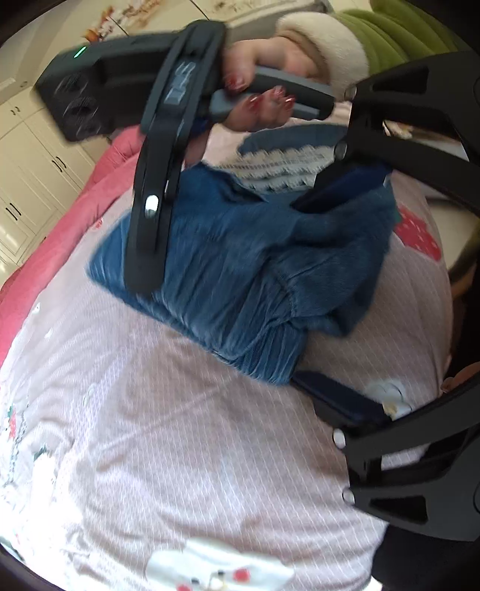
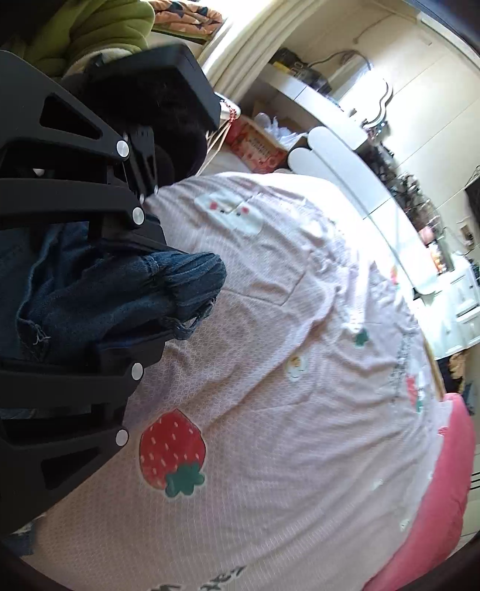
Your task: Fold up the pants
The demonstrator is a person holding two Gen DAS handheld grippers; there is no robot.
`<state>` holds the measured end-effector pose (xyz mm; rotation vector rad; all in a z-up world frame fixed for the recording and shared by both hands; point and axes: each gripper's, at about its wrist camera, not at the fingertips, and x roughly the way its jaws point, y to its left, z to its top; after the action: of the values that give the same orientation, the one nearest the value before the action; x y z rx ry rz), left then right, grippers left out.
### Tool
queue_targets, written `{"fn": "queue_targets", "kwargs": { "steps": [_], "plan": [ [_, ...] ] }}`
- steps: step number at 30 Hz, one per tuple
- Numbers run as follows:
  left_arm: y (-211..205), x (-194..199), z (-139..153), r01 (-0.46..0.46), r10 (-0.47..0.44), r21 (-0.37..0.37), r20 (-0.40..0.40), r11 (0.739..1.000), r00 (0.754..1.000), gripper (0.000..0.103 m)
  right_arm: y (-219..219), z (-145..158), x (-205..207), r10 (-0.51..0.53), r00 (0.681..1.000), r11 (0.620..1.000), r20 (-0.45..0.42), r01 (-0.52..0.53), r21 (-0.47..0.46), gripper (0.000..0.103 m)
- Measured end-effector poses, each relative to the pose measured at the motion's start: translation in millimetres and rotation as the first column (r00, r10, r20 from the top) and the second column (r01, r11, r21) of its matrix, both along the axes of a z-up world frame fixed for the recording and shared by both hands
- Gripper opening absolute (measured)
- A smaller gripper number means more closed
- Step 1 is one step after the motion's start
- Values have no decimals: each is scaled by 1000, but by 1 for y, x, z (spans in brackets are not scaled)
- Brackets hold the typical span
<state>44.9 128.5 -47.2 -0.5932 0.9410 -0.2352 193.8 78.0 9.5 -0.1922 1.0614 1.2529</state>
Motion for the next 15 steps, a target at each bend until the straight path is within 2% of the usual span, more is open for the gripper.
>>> {"fn": "queue_targets", "kwargs": {
  "steps": [3, 8, 15],
  "plan": [
    [-5, 6, 2, 23, -23, -38, 9, 999, 1000, 58, -15, 14, -8, -11, 1000, 999, 29, 10, 38, 31],
    [-19, 10, 18, 69, -68, -34, 51, 997, 996, 35, -51, 32, -15, -49, 996, 995, 80, 41, 95, 31],
    [-62, 20, 46, 161, -162, 26, 107, 987, 981, 34, -111, 46, -16, -139, 985, 982, 106, 124, 144, 31]
  ]
}}
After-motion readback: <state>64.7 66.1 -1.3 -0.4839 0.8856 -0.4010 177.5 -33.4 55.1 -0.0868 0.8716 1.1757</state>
